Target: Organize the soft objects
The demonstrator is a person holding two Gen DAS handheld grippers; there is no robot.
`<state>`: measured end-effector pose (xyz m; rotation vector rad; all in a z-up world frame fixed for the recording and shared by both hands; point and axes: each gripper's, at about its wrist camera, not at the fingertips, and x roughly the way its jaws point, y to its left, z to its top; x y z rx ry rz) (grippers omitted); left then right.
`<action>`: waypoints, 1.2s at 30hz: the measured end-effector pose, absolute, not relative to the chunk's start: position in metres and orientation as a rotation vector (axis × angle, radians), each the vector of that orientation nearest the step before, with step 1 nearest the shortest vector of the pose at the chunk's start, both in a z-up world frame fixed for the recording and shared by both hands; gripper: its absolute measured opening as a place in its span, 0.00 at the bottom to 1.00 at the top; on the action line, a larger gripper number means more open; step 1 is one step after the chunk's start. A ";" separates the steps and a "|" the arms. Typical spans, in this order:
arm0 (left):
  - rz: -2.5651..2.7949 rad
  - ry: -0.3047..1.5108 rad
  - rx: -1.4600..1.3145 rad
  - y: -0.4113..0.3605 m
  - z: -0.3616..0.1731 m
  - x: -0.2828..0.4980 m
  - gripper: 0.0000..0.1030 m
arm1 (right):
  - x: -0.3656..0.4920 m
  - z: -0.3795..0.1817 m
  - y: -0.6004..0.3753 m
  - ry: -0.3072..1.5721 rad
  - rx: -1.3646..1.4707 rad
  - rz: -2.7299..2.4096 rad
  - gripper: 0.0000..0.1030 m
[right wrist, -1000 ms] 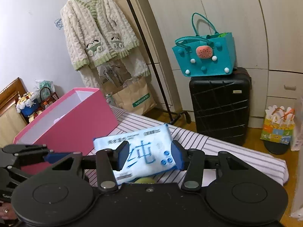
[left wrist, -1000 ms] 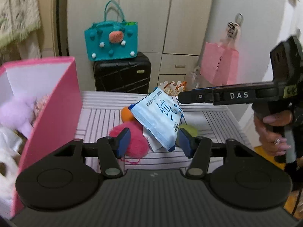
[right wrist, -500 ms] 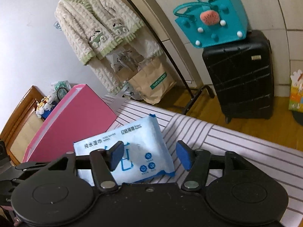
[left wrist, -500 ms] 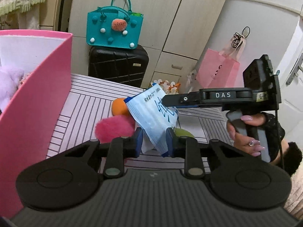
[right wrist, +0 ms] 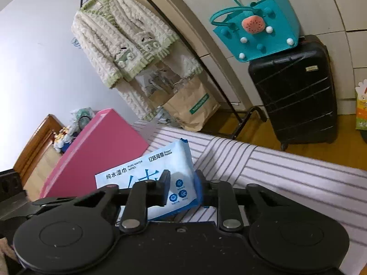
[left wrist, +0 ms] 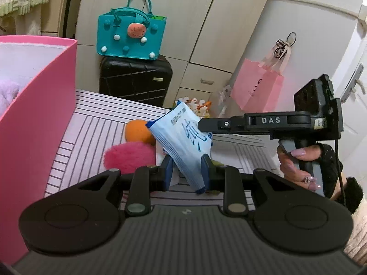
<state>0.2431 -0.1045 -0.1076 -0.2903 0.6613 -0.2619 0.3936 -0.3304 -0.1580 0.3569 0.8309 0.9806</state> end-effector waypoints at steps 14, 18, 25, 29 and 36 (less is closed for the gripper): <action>-0.288 0.616 -0.300 -0.091 -0.095 0.225 0.25 | 0.347 -0.120 -0.326 0.784 0.312 0.878 0.27; -0.307 0.598 -0.297 -0.085 -0.090 0.217 0.25 | 0.328 -0.109 -0.326 0.777 0.322 0.833 0.29; -0.379 0.609 -0.277 -0.078 -0.081 0.201 0.25 | 0.286 -0.098 -0.324 0.809 0.340 0.738 0.34; -0.416 0.594 -0.240 -0.076 -0.075 0.185 0.25 | 0.259 -0.100 -0.319 0.838 0.354 0.708 0.42; -0.467 0.574 -0.159 -0.076 -0.065 0.154 0.25 | 0.218 -0.106 -0.311 0.868 0.403 0.662 0.47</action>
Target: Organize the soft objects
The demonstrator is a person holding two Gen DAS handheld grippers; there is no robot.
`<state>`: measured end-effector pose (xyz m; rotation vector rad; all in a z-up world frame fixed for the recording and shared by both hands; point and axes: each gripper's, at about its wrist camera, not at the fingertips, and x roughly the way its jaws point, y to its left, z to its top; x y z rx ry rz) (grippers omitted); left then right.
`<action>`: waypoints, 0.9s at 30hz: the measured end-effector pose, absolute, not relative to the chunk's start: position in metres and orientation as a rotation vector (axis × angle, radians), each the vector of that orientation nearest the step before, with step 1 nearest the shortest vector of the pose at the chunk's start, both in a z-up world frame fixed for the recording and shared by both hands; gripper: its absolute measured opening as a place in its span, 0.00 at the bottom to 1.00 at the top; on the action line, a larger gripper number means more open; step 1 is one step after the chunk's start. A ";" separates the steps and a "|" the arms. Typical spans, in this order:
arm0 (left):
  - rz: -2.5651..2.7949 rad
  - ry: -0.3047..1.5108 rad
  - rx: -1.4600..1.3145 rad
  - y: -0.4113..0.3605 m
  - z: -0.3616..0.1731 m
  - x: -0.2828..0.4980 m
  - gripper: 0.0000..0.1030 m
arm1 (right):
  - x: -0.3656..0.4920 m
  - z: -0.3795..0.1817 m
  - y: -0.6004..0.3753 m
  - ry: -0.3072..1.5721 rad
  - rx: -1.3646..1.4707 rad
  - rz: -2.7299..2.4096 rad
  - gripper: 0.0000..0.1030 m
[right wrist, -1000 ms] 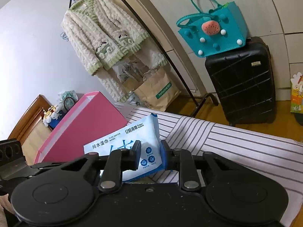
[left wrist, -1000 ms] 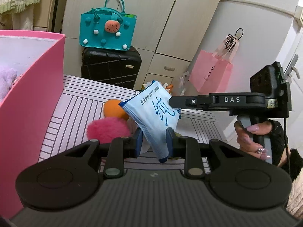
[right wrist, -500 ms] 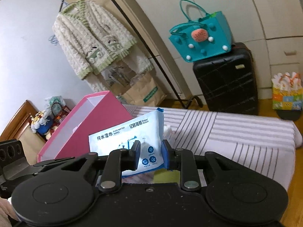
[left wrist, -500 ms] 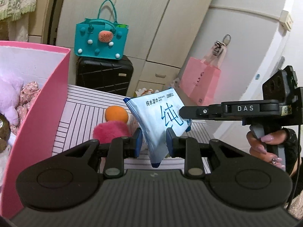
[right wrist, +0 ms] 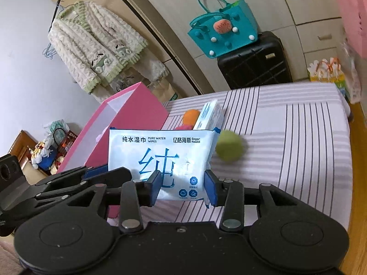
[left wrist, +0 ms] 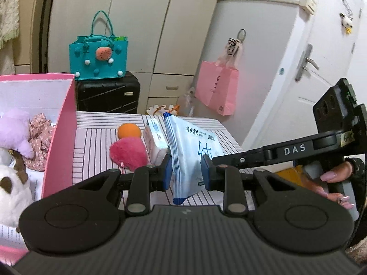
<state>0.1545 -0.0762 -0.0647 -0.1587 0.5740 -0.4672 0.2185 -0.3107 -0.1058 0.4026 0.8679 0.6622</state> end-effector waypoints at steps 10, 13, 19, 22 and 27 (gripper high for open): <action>-0.539 0.616 -0.135 -0.059 -0.056 0.120 0.25 | 0.172 -0.093 -0.291 0.871 0.370 0.653 0.49; -0.567 0.630 -0.133 -0.051 -0.051 0.110 0.25 | 0.159 -0.083 -0.280 0.867 0.353 0.681 0.49; -0.607 0.597 -0.156 -0.025 -0.037 0.089 0.25 | 0.136 -0.052 -0.249 0.813 0.267 0.736 0.45; -0.612 0.564 -0.171 -0.011 -0.029 0.080 0.25 | 0.136 -0.040 -0.235 0.794 0.257 0.765 0.31; -0.617 0.523 -0.202 0.016 -0.017 0.072 0.22 | 0.135 -0.018 -0.200 0.764 0.215 0.847 0.15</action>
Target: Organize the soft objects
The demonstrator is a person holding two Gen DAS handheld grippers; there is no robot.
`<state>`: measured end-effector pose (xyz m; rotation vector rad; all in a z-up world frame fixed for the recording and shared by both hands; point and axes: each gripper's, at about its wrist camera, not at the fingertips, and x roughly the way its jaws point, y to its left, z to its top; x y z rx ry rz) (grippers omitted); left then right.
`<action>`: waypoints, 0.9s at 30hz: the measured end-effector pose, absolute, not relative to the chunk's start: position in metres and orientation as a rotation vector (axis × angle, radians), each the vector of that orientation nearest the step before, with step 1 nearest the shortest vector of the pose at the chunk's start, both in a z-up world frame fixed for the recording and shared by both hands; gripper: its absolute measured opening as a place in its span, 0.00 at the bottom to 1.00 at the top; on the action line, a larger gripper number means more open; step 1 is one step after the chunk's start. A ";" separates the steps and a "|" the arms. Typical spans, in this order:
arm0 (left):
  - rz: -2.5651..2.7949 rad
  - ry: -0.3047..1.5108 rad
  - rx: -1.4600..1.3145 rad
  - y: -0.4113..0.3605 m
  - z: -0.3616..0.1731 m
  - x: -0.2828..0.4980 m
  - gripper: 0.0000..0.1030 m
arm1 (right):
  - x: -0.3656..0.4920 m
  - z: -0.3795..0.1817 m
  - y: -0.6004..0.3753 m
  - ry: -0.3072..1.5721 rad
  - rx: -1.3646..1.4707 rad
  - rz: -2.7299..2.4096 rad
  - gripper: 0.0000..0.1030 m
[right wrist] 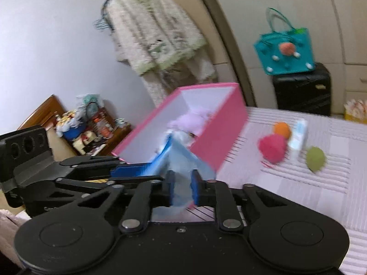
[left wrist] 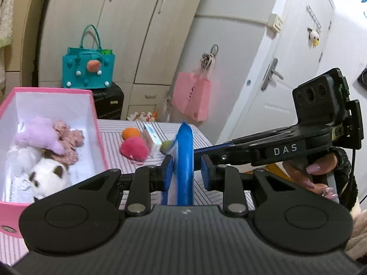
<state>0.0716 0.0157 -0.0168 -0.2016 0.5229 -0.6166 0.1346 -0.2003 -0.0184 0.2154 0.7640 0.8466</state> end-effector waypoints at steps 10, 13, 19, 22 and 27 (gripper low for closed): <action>-0.610 0.620 -0.363 0.060 -0.029 0.114 0.15 | 0.170 -0.007 -0.159 0.774 0.245 0.908 0.06; -0.611 0.617 -0.376 0.066 -0.028 0.123 0.15 | 0.182 -0.004 -0.149 0.816 0.300 0.977 0.07; -0.659 0.629 -0.398 0.070 -0.027 0.136 0.08 | 0.194 -0.003 -0.129 0.888 0.322 1.034 0.06; -0.685 0.642 -0.422 0.069 -0.028 0.141 0.07 | 0.199 -0.003 -0.120 0.896 0.295 1.030 0.06; -0.632 0.622 -0.415 0.074 -0.033 0.149 0.07 | 0.211 -0.009 -0.125 0.863 0.309 0.985 0.07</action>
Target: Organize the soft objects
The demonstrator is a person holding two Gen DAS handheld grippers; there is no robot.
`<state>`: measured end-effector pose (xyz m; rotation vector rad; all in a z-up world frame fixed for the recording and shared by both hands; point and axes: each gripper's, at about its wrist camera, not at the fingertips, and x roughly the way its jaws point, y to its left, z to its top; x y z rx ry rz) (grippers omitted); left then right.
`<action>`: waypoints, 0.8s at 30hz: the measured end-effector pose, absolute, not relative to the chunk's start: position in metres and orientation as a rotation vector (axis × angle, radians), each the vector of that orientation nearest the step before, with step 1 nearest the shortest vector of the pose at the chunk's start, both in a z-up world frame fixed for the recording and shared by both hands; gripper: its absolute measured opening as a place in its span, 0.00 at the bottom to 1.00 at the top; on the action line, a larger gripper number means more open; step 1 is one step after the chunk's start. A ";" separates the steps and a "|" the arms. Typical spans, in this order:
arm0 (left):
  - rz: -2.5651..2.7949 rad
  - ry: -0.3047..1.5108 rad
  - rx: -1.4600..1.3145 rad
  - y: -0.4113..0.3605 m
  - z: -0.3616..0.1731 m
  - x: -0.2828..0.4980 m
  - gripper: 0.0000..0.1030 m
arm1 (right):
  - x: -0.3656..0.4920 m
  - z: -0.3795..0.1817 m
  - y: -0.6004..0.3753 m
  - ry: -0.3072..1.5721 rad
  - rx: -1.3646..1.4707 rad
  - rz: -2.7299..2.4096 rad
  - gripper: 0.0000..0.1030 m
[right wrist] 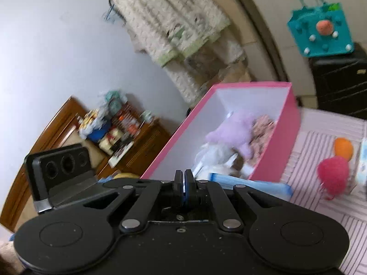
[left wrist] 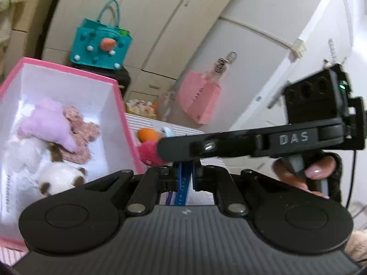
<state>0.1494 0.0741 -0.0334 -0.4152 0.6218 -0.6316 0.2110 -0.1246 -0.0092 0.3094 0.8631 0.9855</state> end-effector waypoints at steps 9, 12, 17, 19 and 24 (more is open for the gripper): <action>-0.562 0.611 -0.373 0.083 -0.032 0.156 0.07 | 0.183 -0.013 -0.183 0.711 0.251 0.891 0.55; -0.541 0.602 -0.346 0.083 -0.030 0.156 0.07 | 0.170 -0.035 -0.189 0.712 0.203 0.913 0.61; -0.517 0.616 -0.339 0.084 -0.033 0.159 0.06 | 0.177 -0.062 -0.176 0.735 0.138 0.895 0.77; -0.513 0.617 -0.339 0.084 -0.032 0.158 0.06 | 0.184 -0.071 -0.173 0.720 0.125 0.903 0.93; -0.492 0.608 -0.315 0.086 -0.030 0.156 0.06 | 0.210 -0.097 -0.169 0.772 0.201 1.010 0.95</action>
